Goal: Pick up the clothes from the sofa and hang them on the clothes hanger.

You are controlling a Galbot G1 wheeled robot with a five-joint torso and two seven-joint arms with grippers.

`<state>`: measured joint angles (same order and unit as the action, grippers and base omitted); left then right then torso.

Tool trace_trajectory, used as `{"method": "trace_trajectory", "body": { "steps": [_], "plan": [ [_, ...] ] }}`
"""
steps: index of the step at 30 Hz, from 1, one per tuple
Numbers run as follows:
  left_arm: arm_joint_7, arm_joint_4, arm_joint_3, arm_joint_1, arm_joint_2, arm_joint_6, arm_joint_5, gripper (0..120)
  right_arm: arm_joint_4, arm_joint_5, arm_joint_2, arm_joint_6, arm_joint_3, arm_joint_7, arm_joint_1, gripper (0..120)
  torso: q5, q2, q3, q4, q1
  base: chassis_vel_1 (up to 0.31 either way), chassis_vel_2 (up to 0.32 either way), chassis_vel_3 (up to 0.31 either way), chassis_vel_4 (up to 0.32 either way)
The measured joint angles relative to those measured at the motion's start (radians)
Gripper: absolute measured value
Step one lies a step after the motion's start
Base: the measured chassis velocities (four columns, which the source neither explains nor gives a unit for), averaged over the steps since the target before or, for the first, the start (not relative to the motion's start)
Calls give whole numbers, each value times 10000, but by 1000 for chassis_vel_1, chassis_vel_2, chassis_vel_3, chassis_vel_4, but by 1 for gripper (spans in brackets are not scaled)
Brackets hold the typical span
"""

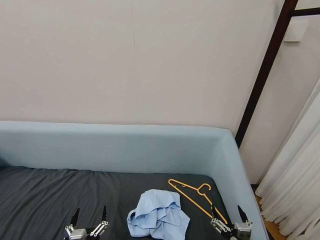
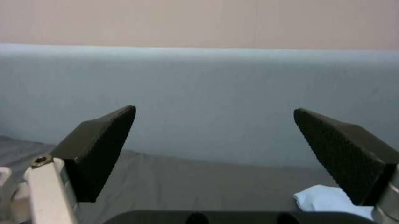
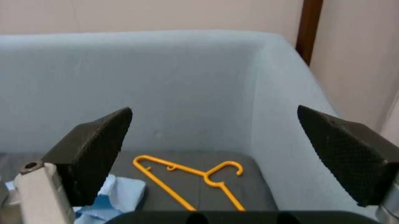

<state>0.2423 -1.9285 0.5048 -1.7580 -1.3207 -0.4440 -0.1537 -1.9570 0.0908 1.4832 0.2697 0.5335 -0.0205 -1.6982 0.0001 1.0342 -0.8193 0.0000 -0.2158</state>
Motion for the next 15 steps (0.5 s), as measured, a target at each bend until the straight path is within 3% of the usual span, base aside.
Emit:
{"method": "trace_trajectory", "body": {
  "steps": [15],
  "plan": [
    [-126, 541, 39, -205, -49, -225, 15, 100, 2390, -1418, -2098, 168, -1702, 103, 1502, 100, 1, 0, 0, 1, 0, 0, 0, 0, 0]
  ]
}}
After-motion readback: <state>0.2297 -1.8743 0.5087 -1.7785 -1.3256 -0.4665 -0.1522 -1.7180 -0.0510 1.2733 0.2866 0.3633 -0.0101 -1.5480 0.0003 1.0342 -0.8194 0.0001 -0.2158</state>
